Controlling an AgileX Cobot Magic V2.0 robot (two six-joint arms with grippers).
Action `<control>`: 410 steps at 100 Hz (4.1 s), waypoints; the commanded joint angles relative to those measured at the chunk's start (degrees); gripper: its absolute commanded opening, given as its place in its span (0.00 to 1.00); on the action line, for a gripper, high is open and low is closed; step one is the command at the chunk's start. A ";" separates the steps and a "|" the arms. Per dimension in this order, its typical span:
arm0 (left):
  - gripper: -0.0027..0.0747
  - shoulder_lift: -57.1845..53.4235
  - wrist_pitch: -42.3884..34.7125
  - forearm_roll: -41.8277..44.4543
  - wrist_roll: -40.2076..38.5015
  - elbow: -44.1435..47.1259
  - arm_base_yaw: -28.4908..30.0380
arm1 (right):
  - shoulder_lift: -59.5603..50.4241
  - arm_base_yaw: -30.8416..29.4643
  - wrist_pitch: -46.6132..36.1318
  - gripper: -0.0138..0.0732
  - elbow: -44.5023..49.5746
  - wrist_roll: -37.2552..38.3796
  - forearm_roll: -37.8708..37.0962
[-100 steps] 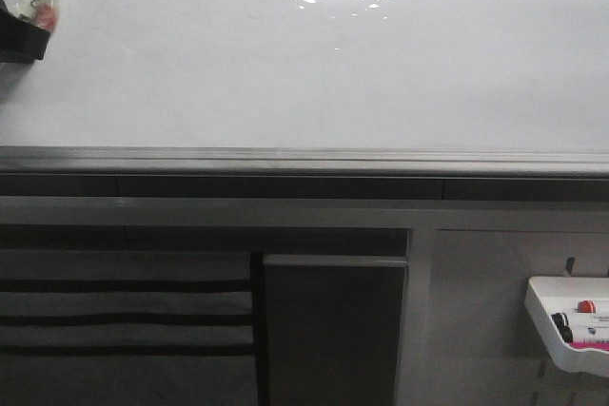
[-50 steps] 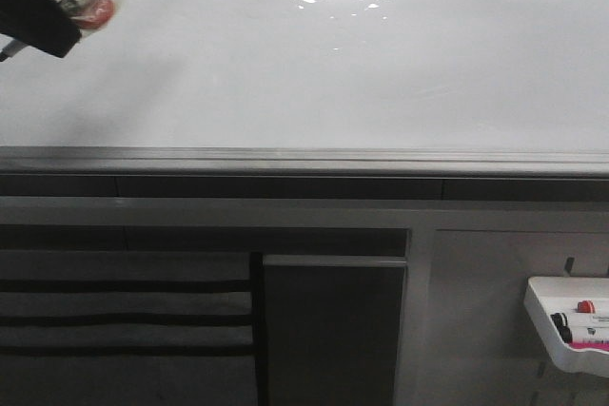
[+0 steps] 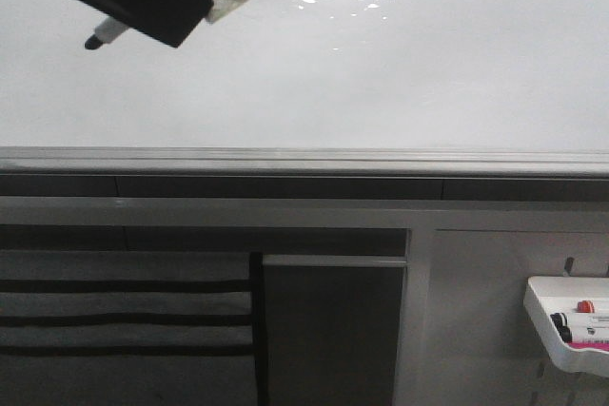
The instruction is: Write number 3 on whiteboard
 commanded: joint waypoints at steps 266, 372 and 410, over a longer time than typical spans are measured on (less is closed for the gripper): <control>0.55 -24.10 -13.39 -8.64 -4.55 14.44 24.35 | -11.77 0.92 -39.81 0.18 11.57 28.76 -14.60; 0.55 -24.10 -13.39 -8.53 -4.55 14.44 24.35 | 13.33 -1.06 -46.25 0.18 -6.12 20.23 -18.17; 0.55 -24.10 -13.39 -8.15 -4.55 14.44 24.35 | 15.05 0.61 -39.12 0.18 -5.77 20.23 -17.65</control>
